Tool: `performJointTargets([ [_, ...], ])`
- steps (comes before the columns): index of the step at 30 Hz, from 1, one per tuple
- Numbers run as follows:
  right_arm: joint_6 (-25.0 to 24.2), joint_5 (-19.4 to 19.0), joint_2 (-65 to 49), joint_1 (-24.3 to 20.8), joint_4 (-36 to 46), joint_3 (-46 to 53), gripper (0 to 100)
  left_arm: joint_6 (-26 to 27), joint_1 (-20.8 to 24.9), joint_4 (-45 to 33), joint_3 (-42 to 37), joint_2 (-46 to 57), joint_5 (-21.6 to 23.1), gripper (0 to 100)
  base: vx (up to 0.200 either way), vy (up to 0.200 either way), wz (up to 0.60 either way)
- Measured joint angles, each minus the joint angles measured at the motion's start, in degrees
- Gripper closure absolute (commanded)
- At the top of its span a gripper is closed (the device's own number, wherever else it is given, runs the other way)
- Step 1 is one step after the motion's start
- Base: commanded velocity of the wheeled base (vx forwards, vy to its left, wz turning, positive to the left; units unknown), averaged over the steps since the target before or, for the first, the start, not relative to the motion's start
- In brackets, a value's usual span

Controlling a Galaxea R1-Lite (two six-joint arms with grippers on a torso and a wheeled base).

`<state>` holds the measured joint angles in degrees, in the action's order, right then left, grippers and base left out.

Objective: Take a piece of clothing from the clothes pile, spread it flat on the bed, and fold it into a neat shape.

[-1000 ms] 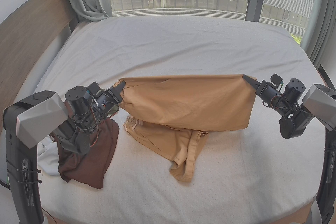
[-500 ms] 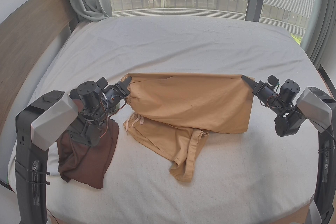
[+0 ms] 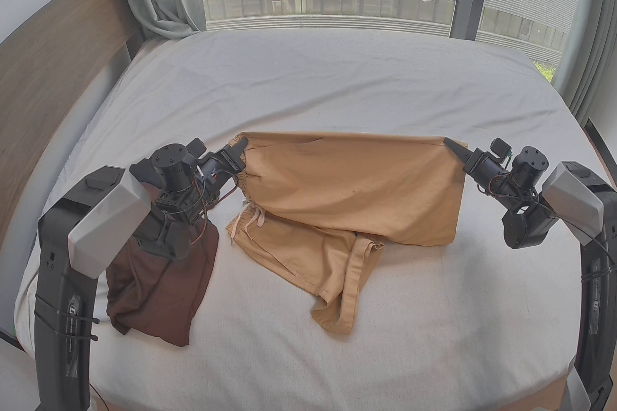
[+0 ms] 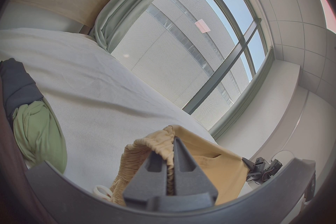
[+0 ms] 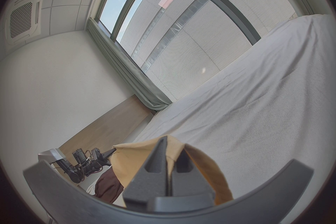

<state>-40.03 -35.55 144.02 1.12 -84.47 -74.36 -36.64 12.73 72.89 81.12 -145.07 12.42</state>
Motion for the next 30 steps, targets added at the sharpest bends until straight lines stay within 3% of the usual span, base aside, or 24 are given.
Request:
performJointTargets([
  [4,0.0,0.0,0.5,0.2,0.6,-1.0,100,0.0,0.0,-1.4,1.2,-0.3,0.0,100,0.000,0.000,0.00],
  [5,0.0,0.0,0.6,0.2,0.8,-1.2,0,0.0,0.0,-1.8,1.6,-0.3,0.0,100,0.000,0.000,0.00],
  [9,0.0,0.1,1.0,0.2,1.1,-2.5,0,-0.1,-0.1,-3.1,3.0,-0.4,0.1,100,0.000,0.000,0.00],
  [10,0.0,0.1,1.1,0.3,1.2,-2.9,0,-0.1,-0.1,-3.5,3.3,-0.5,0.0,0,0.000,0.000,0.00],
  [18,0.1,0.1,1.7,0.7,1.5,-3.9,0,-2.5,0.0,-9.2,7.1,-1.2,-0.5,0,0.000,0.000,0.00],
  [25,0.6,0.1,0.7,1.2,1.0,-1.2,0,-3.4,-0.5,-16.8,11.5,-2.0,-5.9,0,0.000,0.000,0.00],
  [30,1.5,0.1,-1.4,1.0,-0.2,4.4,0,-3.4,-1.0,-17.5,12.5,-2.3,-8.9,0,0.000,0.000,0.00],
])
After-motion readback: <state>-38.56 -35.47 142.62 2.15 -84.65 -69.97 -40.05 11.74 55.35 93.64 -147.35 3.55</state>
